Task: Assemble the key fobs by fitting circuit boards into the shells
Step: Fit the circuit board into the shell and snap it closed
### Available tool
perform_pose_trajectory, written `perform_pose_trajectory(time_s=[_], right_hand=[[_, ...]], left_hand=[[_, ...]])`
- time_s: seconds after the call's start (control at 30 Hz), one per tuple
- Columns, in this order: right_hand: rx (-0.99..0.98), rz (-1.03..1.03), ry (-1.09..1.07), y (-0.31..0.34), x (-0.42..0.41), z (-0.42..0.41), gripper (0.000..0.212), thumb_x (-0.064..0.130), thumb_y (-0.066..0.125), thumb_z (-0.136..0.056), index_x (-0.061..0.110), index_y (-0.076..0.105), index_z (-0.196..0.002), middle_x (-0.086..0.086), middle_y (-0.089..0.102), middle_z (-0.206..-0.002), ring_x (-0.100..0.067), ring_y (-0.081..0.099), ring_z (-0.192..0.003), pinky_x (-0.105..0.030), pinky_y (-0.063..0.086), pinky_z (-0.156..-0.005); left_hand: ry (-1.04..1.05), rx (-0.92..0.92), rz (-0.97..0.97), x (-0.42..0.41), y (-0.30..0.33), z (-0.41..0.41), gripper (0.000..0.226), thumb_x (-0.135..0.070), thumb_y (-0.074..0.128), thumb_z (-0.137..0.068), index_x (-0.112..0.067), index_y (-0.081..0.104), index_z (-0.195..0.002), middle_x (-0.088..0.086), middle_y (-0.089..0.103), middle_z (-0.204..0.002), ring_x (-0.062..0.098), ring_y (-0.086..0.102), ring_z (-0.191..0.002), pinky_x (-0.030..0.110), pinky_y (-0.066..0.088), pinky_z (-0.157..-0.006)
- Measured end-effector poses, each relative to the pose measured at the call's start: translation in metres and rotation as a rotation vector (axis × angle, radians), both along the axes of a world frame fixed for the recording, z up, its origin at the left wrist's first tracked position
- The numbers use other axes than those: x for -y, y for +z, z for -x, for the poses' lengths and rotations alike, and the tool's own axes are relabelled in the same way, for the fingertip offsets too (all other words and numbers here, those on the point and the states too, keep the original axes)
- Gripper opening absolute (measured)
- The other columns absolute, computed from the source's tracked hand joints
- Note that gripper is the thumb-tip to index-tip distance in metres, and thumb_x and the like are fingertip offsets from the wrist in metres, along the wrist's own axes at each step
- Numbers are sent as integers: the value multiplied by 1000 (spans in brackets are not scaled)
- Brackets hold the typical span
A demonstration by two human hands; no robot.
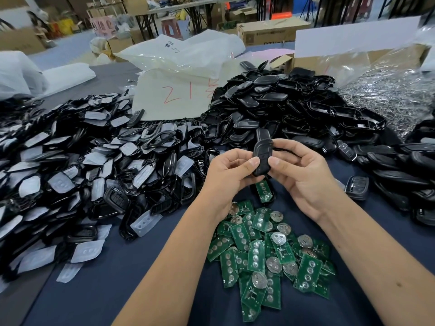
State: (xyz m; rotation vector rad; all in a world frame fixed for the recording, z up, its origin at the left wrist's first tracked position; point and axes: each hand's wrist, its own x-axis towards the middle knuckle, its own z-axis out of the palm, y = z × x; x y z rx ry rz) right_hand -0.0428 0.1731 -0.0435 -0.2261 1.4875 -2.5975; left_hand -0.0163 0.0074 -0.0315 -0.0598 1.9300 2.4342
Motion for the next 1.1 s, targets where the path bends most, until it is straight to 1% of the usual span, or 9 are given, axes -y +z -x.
perform_pose_trajectory(time_s=[0.2,0.47,0.63,0.7,0.8,0.87,0.93,1.03,1.1], right_hand=[[12,-115,-13,-1,1,1,50,5,74,-76,-9,65,-124,-24,76,-109,-29,76,-94,-32,64,-78],[-3,-96,54,-2,-1,1,44,4,71,-79,-6,68,-121,-20,78,-109,-29,76,-96,-39,65,-86],[30,-11,46,0,-1,1,47,4,71,-77,0,67,-123,-14,80,-98,-21,78,-82,-27,63,-69],[29,-5,-17,-1,2,0,47,6,74,-75,0,67,-121,-16,80,-98,-23,78,-83,-27,62,-69],[-10,-85,-116,-2,7,-4,41,16,78,-75,1,71,-113,-18,79,-97,-26,76,-86,-31,63,-73],[-10,-129,-166,-3,10,-5,42,24,81,-75,1,73,-109,-19,77,-95,-28,75,-88,-34,64,-75],[-19,-179,-202,-4,11,-6,41,27,84,-76,1,75,-107,-21,78,-96,-30,77,-90,-38,65,-77],[-75,-244,-198,-5,12,-7,7,19,81,-89,13,82,-92,-15,80,-92,-24,79,-89,-32,64,-76],[-100,-249,-171,-4,13,-8,12,13,78,-92,23,84,-90,-10,81,-93,-21,79,-90,-29,63,-77]], left_hand=[[15,-30,30,-1,-2,0,11,-4,63,-100,-8,67,-90,15,71,-93,21,70,-87,37,62,-89],[-11,-43,99,0,-1,-1,12,-10,63,-101,-12,66,-90,12,73,-89,20,71,-85,45,60,-93],[4,-41,179,-4,1,0,16,-16,62,-103,-18,64,-88,8,66,-83,15,61,-73,29,56,-69],[31,-59,208,-5,2,-1,15,-16,60,-104,-17,62,-89,8,65,-80,13,59,-71,26,54,-65],[113,-180,406,-5,1,0,17,-14,61,-103,-17,57,-86,4,54,-69,14,50,-63,25,46,-61],[148,-274,572,-5,1,1,18,-13,64,-100,-18,54,-85,-7,48,-62,11,42,-58,24,38,-59],[161,-343,688,-9,2,-1,17,-11,65,-98,-17,54,-85,-7,50,-61,6,41,-57,20,35,-58],[195,-435,862,-13,2,-3,17,-9,66,-95,-15,54,-84,-6,52,-68,12,48,-68,26,37,-60],[225,-491,961,-15,2,-3,17,-8,66,-94,-12,53,-83,-4,50,-75,18,47,-74,35,41,-64]])
